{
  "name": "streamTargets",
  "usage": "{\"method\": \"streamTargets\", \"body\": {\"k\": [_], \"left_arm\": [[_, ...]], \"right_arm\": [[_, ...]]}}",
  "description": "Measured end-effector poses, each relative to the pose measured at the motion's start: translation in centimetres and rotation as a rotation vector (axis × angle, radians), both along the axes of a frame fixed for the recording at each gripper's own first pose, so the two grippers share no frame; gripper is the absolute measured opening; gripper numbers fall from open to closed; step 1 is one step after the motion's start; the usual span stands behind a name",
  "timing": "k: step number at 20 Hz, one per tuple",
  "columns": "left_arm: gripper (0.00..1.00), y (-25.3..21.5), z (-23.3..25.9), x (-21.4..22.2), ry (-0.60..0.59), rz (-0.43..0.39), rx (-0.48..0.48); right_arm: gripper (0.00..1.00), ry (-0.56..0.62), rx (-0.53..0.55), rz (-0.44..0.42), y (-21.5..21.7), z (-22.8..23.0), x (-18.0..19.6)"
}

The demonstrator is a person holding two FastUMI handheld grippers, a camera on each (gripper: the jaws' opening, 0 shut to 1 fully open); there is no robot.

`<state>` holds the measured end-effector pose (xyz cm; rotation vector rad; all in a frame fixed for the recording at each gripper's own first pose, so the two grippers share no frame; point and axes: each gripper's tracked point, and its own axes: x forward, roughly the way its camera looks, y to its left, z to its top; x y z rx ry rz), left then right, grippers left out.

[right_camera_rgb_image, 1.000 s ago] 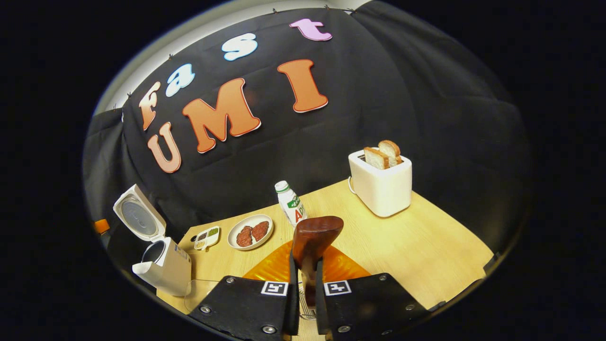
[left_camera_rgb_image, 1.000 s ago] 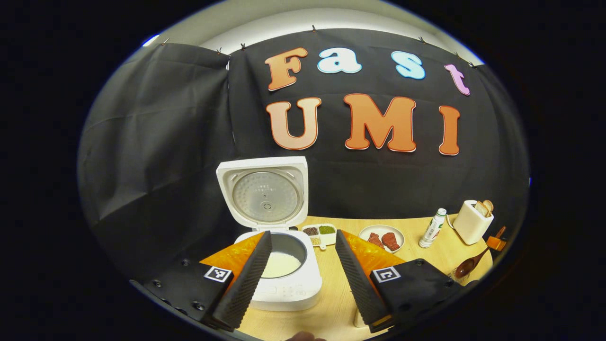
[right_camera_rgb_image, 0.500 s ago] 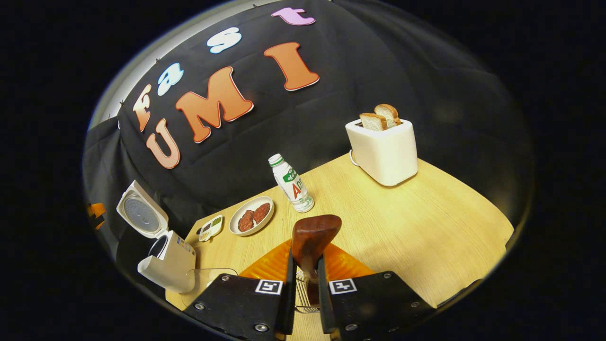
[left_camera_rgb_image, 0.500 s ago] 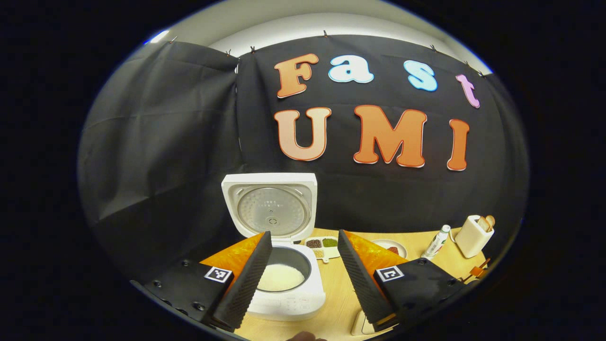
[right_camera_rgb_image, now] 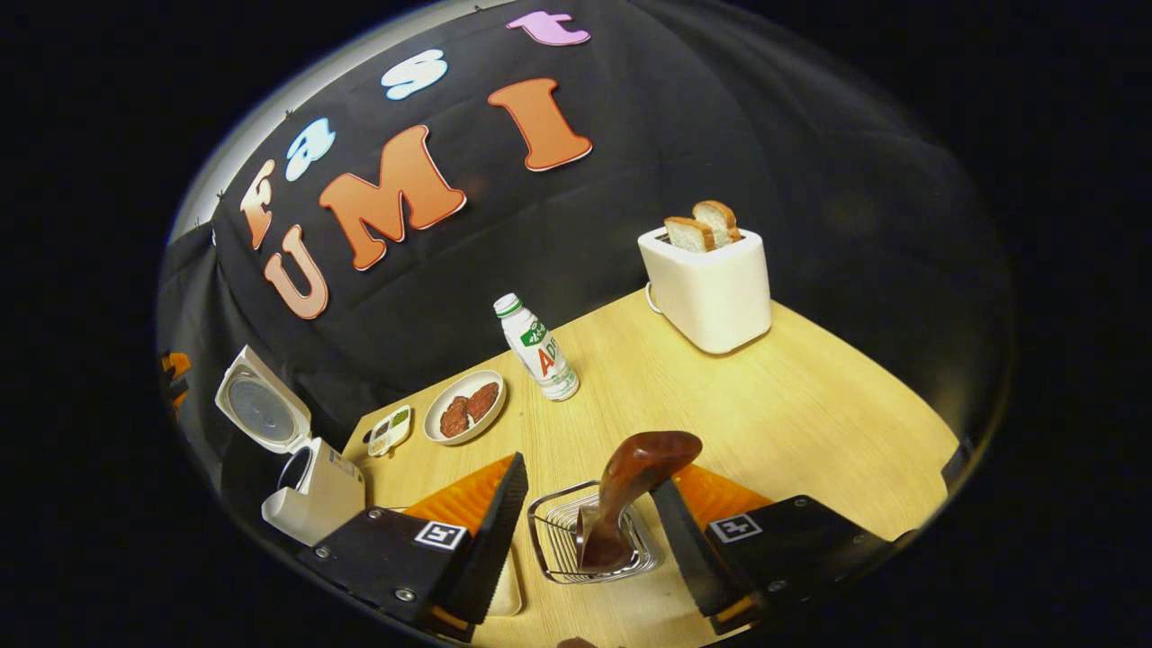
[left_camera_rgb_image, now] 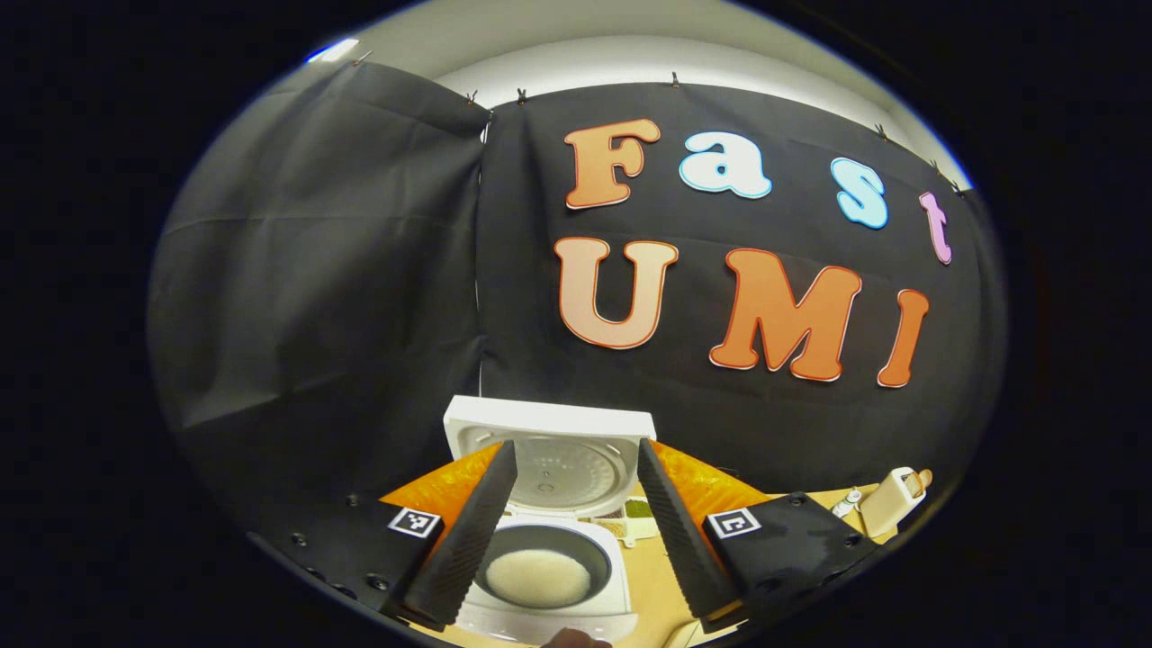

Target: Close the left gripper, press the button to open the rice cooker; take a wooden spoon from the chopstick holder with the right hand, scoop a spoonful of rice and pour it into the rice cooker, then put the wooden spoon back into the chopstick holder.

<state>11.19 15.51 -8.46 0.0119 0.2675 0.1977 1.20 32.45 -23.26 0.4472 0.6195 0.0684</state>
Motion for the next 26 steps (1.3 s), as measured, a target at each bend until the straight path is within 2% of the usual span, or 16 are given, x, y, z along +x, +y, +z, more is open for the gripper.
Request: {"method": "streamTargets", "body": {"k": [1,8,14,19,22,24,26], "left_arm": [[0.92,0.4,0.5,0.9,0.002,-0.003,0.018],[0.92,2.7,1.1,8.3,0.074,0.001,0.029],[0.93,3.7,-2.1,14.0,0.221,-0.012,-0.064],[0.92,4.7,-6.4,15.5,0.374,0.003,-0.028],[0.94,5.5,-8.5,15.5,0.432,0.024,-0.050],[0.94,6.1,-8.8,15.6,0.436,0.044,-0.047],[0.92,5.8,-9.0,14.6,0.470,0.030,-0.037]], "right_arm": [[0.86,-0.018,-0.026,-0.007,-0.5,0.4,0.2],[0.86,-0.198,-0.155,-0.081,-3.7,5.2,2.5],[0.86,-0.288,-0.229,-0.118,-5.1,8.8,2.7],[0.87,-0.325,-0.296,-0.131,-6.3,10.3,2.2],[0.87,-0.333,-0.328,-0.122,-6.7,10.9,1.8],[0.87,-0.337,-0.325,-0.113,-6.6,11.1,1.7],[0.87,-0.336,-0.306,-0.104,-6.2,11.1,1.8]]}}
